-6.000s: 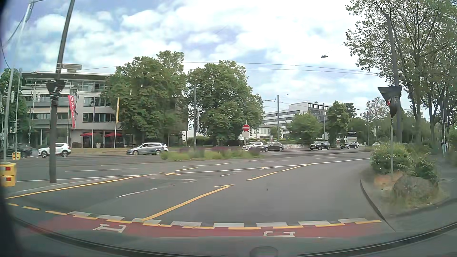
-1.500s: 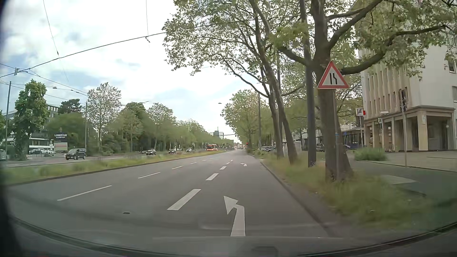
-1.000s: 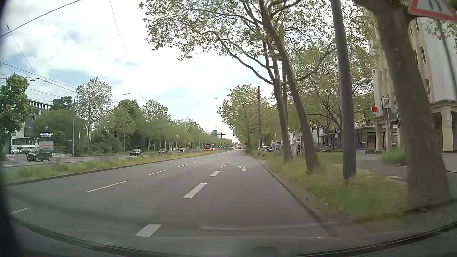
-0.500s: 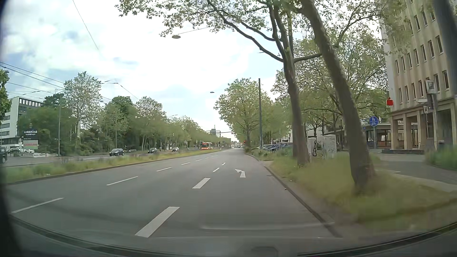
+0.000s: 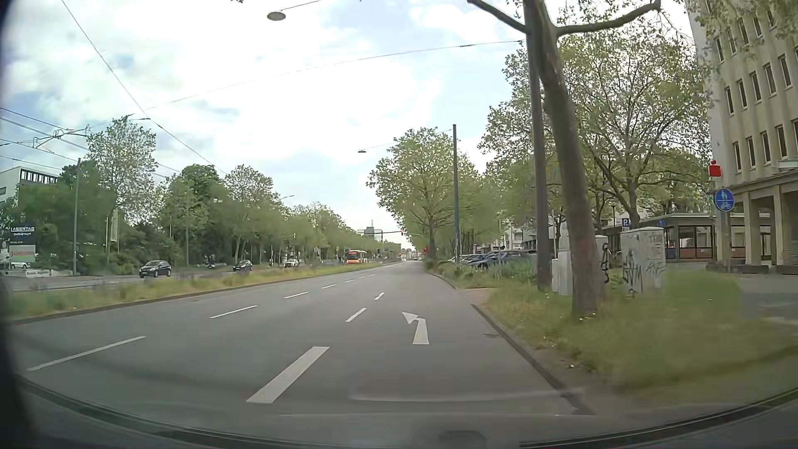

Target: Follow the waypoints while adhering to traffic rules and regulations

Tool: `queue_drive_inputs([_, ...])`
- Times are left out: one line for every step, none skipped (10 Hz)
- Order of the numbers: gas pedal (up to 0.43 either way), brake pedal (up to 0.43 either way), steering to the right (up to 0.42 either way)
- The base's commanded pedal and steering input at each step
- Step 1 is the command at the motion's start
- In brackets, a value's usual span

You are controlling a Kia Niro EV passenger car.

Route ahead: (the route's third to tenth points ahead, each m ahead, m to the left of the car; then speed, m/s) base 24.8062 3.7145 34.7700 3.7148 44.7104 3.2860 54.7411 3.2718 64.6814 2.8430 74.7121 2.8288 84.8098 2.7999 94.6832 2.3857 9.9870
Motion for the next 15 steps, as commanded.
queue_drive_inputs([0.13,0.03,0.004])
queue_drive_inputs([0.13,0.03,0.004])
queue_drive_inputs([0.13,0.03,0.004])
queue_drive_inputs([0.13,0.03,0.004])
queue_drive_inputs([0.118,0.037,0.004])
queue_drive_inputs([0.118,0.03,0.003])
queue_drive_inputs([0.118,0.03,0.003])
queue_drive_inputs([0.098,0.03,0.003])
queue_drive_inputs([0.098,0.03,0.003])
queue_drive_inputs([0.098,0.037,0.002])
queue_drive_inputs([0.087,0.03,0.0])
queue_drive_inputs([0.087,0.03,0.0])
queue_drive_inputs([0.087,0.03,-0.002])
queue_drive_inputs([0.087,0.03,-0.01])
queue_drive_inputs([0.087,0.03,-0.018])
